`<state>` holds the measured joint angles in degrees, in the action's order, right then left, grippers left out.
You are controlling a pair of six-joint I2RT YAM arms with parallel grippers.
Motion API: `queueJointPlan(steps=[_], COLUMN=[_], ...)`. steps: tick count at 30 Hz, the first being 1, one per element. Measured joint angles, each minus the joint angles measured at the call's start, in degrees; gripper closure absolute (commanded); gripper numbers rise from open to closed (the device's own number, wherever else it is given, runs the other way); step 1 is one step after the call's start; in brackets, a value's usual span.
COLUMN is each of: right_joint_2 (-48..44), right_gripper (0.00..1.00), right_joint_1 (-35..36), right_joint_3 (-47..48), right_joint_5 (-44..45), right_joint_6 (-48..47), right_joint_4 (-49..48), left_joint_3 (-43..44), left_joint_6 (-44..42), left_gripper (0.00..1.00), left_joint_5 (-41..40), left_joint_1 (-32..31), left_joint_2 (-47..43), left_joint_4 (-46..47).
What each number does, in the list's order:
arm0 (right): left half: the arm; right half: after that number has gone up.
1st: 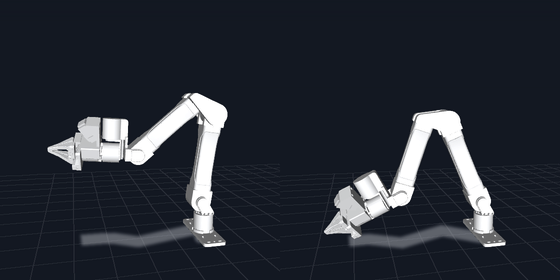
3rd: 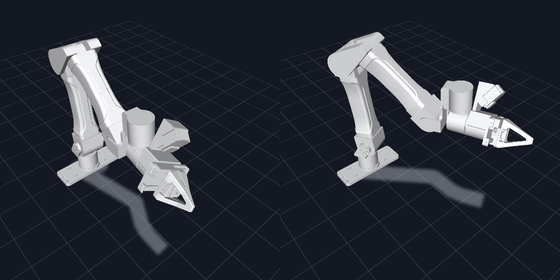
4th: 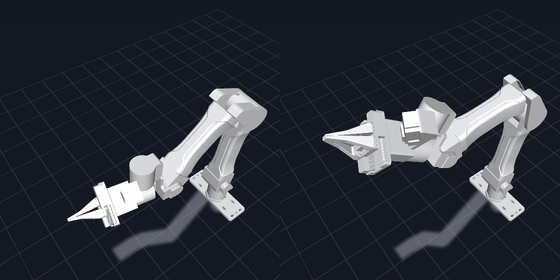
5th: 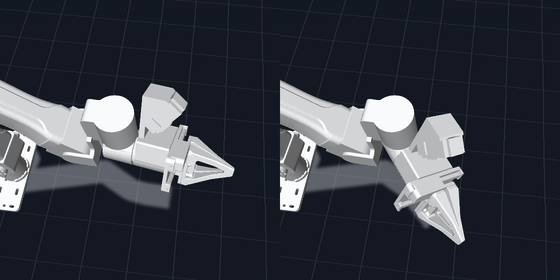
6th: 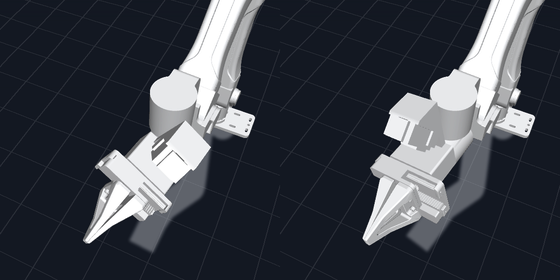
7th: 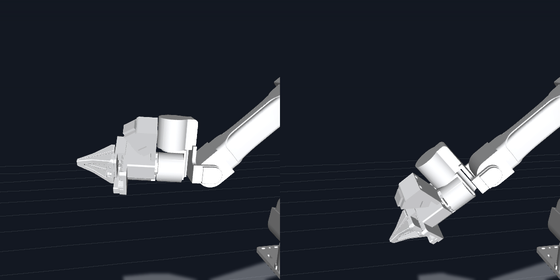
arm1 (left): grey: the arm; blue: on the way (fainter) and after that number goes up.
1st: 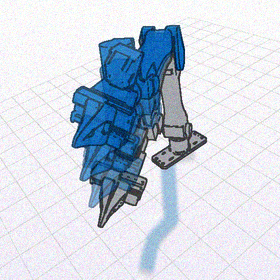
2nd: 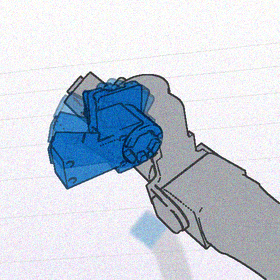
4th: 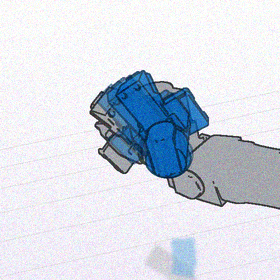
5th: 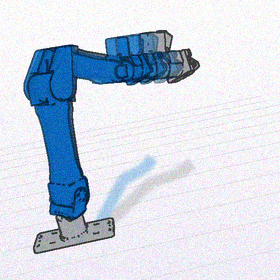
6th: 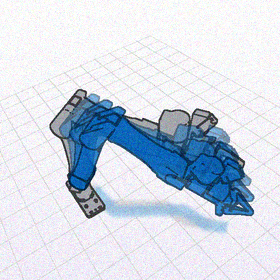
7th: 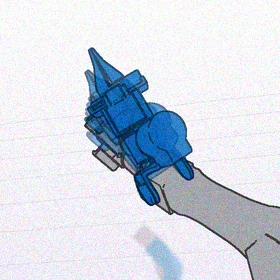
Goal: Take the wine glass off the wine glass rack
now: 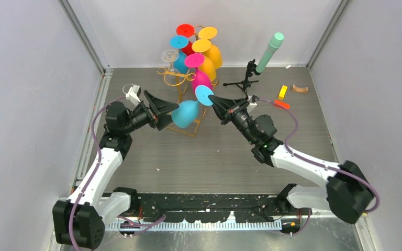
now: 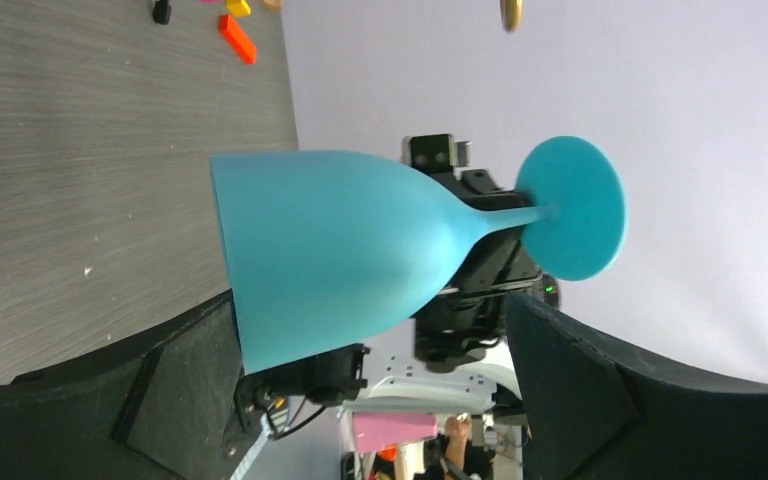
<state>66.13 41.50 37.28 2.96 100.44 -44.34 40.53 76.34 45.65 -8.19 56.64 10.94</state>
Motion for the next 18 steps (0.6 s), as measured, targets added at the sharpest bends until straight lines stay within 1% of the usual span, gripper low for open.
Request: queueJointPlan(steps=[2, 3, 7, 12, 18], right_joint_2=[4.0, 5.3, 10.2, 11.8, 12.0], right_gripper=[1.00, 1.00, 1.00, 1.00, 1.00], right_joint_1=[0.0, -0.2, -0.3, -0.3, -0.4], right_joint_3=[-1.0, -1.4, -2.4, -2.9, -3.4], right_joint_5=[-0.4, -0.5, -0.7, -0.8, -0.1], right_joint_6=[4.4, 5.9, 11.8, 15.8, 17.8], right_joint_4=[-6.4, -8.6, -16.9, -22.2, -25.9], left_joint_3=[-0.2, -0.5, -0.6, -0.6, -0.6], left_joint_6=[1.4, 2.5, 6.0, 10.9, 15.8], left_gripper=[0.03, 0.05, 0.20, 0.40, 0.70], left_joint_5=[-0.6, -0.7, -1.1, -1.1, -0.9], left_joint_1=[0.0, 0.1, 0.0, 0.0, 0.1], left_joint_2=[0.0, 0.0, 0.0, -0.2, -0.8], left_joint_4=[1.3, 2.3, 4.9, 10.0, 15.8])
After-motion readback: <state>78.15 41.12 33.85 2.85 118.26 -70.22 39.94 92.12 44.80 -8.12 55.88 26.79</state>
